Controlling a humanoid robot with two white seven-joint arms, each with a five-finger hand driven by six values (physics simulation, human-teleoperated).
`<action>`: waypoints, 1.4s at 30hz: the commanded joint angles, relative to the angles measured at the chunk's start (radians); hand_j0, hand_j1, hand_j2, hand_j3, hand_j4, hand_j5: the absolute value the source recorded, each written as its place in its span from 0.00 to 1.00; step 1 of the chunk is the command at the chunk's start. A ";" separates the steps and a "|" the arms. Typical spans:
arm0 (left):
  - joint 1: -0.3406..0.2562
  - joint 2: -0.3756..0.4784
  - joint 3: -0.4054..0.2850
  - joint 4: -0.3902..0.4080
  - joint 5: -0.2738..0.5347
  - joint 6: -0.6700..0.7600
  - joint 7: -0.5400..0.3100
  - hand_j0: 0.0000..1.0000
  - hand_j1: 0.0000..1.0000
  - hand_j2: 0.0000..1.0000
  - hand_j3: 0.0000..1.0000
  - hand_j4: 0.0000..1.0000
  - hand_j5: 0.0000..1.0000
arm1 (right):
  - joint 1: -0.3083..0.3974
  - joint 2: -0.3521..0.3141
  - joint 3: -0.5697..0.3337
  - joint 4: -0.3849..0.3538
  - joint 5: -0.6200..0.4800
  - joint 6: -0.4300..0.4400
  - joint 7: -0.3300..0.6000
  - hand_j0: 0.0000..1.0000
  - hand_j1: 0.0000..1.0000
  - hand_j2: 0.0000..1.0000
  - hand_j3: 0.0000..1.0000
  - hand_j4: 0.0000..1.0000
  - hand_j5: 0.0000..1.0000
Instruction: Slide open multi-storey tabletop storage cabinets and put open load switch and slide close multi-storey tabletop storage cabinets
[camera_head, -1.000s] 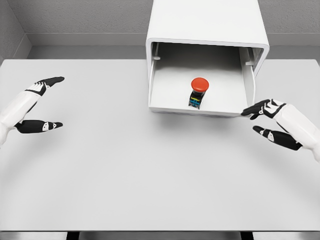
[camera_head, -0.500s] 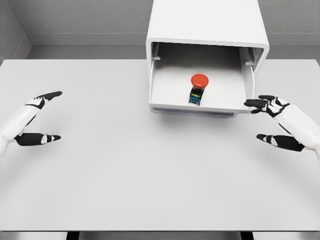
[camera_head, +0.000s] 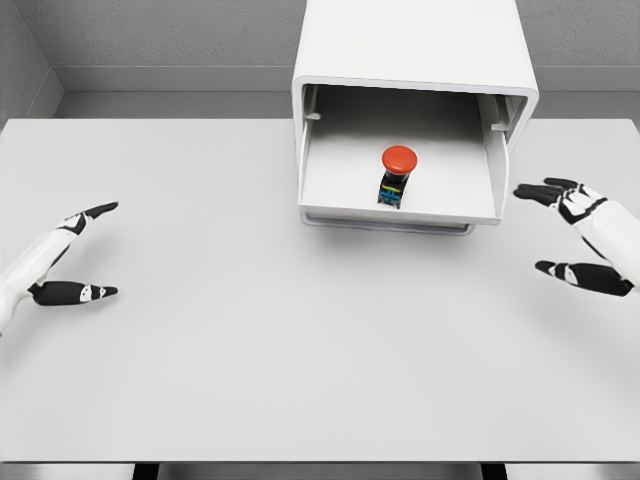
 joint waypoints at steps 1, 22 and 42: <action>0.000 0.004 0.000 0.018 0.009 0.002 0.000 1.00 1.00 1.00 1.00 1.00 1.00 | 0.000 -0.015 -0.007 0.014 -0.007 0.001 0.002 0.71 0.71 0.71 0.71 0.71 0.71; -0.020 0.005 0.039 0.102 0.010 0.002 0.000 1.00 1.00 1.00 1.00 1.00 1.00 | 0.071 0.076 0.045 -0.034 0.004 0.001 0.008 0.54 0.54 0.54 0.54 0.54 0.54; -0.021 0.013 0.043 0.090 0.012 0.002 0.000 1.00 1.00 1.00 1.00 1.00 1.00 | 0.018 0.183 0.128 -0.034 0.001 0.001 0.007 0.59 0.59 0.59 0.59 0.59 0.59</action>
